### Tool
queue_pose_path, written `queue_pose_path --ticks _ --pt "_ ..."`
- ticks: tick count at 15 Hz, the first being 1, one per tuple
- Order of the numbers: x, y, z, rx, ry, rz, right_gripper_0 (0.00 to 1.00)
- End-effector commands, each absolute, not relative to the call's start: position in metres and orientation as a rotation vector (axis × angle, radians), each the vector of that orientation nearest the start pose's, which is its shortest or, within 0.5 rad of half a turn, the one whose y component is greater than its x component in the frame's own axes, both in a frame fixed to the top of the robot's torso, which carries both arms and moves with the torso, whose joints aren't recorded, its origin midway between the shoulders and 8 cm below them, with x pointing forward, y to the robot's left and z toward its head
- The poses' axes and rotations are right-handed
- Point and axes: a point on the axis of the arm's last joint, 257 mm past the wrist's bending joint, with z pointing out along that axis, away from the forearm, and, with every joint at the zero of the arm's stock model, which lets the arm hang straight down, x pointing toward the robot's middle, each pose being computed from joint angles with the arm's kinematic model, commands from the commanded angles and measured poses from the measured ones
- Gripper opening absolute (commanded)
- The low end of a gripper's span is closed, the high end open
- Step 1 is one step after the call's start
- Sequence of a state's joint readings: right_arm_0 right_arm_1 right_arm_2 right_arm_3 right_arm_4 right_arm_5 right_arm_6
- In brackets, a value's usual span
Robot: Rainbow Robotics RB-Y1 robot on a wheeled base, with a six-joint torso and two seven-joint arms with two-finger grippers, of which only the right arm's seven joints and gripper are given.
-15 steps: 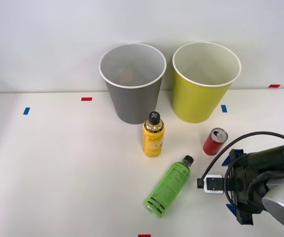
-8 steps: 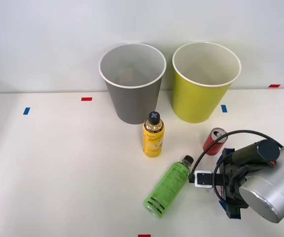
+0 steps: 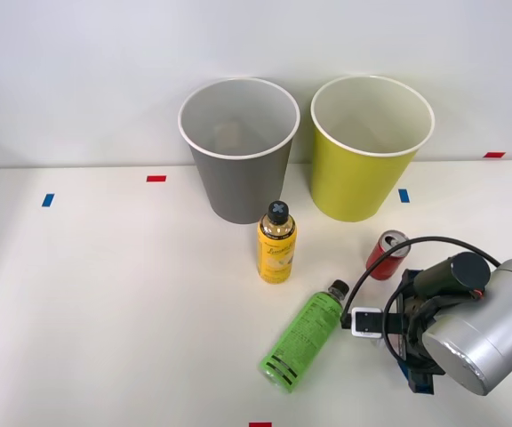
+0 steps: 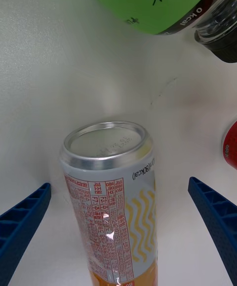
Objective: Put cans in the gray bin, plastic bottles in the light green bin
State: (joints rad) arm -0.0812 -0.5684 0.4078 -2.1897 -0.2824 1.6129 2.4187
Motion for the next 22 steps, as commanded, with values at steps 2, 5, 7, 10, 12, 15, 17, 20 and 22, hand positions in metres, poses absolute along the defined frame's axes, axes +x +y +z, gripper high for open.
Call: queue_pose_path --ticks 2,5,7,10,12,15,17,20,22 --pt "0.362 -0.210 -0.321 -1.888 2.056 -0.451 1.00" --pt "0.365 -0.206 -0.322 -1.880 2.042 -0.449 0.50" --pt "0.366 -0.205 -0.322 -1.870 2.044 -0.451 0.00" --pt "0.367 -0.204 -0.318 -1.856 2.038 -0.457 0.00" --pt "0.369 -0.200 -0.310 -1.819 2.016 -0.457 0.00" --pt "0.372 -0.190 -0.289 -1.711 1.968 -0.414 0.00" --pt "0.376 -0.178 -0.271 -1.607 1.936 -0.331 0.00" --pt "0.382 -0.159 -0.250 -1.445 1.882 -0.188 0.00" --pt "0.387 -0.141 -0.231 -1.309 1.823 -0.069 0.00"
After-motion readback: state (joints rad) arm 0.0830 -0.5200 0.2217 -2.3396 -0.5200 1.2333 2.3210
